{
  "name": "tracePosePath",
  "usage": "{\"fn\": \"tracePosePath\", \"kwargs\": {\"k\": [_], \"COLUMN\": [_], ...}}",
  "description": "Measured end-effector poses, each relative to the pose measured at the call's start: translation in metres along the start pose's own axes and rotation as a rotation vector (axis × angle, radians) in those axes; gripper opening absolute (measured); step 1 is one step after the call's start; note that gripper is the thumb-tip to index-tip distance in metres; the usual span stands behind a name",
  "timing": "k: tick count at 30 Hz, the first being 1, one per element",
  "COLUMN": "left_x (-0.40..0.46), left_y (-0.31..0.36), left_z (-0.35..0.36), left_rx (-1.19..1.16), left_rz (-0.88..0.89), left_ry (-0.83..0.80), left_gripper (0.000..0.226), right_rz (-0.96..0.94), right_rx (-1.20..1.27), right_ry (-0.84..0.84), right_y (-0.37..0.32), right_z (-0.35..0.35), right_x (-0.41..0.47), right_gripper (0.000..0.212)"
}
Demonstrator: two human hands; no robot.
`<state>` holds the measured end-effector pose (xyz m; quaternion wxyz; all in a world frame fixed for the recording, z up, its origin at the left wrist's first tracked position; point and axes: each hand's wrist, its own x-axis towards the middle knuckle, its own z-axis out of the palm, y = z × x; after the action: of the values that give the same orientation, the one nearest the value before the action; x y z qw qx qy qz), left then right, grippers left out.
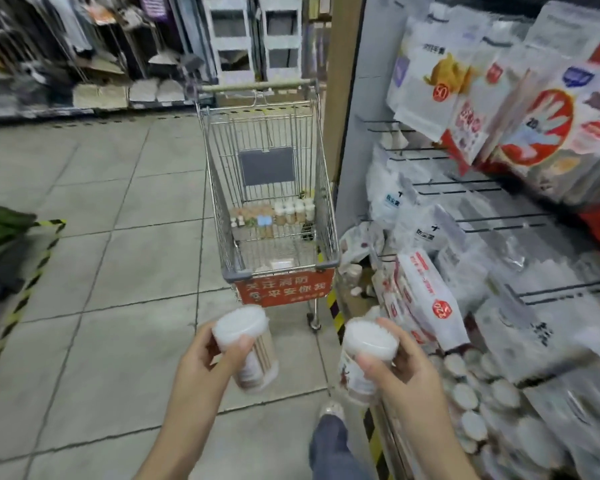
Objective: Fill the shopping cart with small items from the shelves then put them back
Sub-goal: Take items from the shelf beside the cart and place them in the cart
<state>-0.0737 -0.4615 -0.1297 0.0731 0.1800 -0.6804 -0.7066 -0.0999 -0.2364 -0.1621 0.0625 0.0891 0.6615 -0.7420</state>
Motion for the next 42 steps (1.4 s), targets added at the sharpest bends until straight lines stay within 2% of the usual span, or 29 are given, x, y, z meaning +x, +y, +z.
{"fn": "tracePosePath", "kwargs": {"k": [8,11,15,18,22,25,33,39,42], "left_x": [0.120,0.161,0.213,0.253,0.316,0.365,0.470,0.510,0.520], "left_y": [-0.009,-0.011,-0.015,-0.022,-0.034,-0.050,-0.120,-0.196,-0.240], "left_z": [0.026,0.031,0.033,0.031,0.028,0.032,0.050,0.084,0.099], "left_rx": [0.011,0.012,0.016,0.054,0.160,0.274,0.519,0.535,0.592], "left_rz": [-0.056,-0.060,-0.090,-0.144,-0.184,-0.234,-0.328,-0.370,-0.377], "left_ry": [0.108,0.156,0.174,0.152,0.078,-0.015,-0.275,-0.406,-0.468], "left_gripper": [0.068,0.065,0.050,0.059,0.068,0.053,0.055,0.062,0.069], "right_rz": [0.064,0.060,0.070,0.081,0.115,0.154,0.248,0.264,0.232], "right_rx": [-0.045,-0.078,-0.130,-0.174,-0.248,-0.284,-0.537,-0.833,-1.002], "right_ry": [0.029,-0.040,-0.084,-0.042,0.046,0.121,0.201,0.125,0.073], "right_y": [-0.003,-0.002,0.000,0.007,0.021,0.027,0.068,0.134,0.163], "right_z": [0.015,0.026,0.042,0.055,0.073,0.087,0.117,0.119,0.117], "right_x": [0.143,0.193,0.239,0.267,0.300,0.327,0.406,0.466,0.489], "right_gripper": [0.045,0.044,0.054,0.049,0.050,0.056,0.062,0.071,0.069]}}
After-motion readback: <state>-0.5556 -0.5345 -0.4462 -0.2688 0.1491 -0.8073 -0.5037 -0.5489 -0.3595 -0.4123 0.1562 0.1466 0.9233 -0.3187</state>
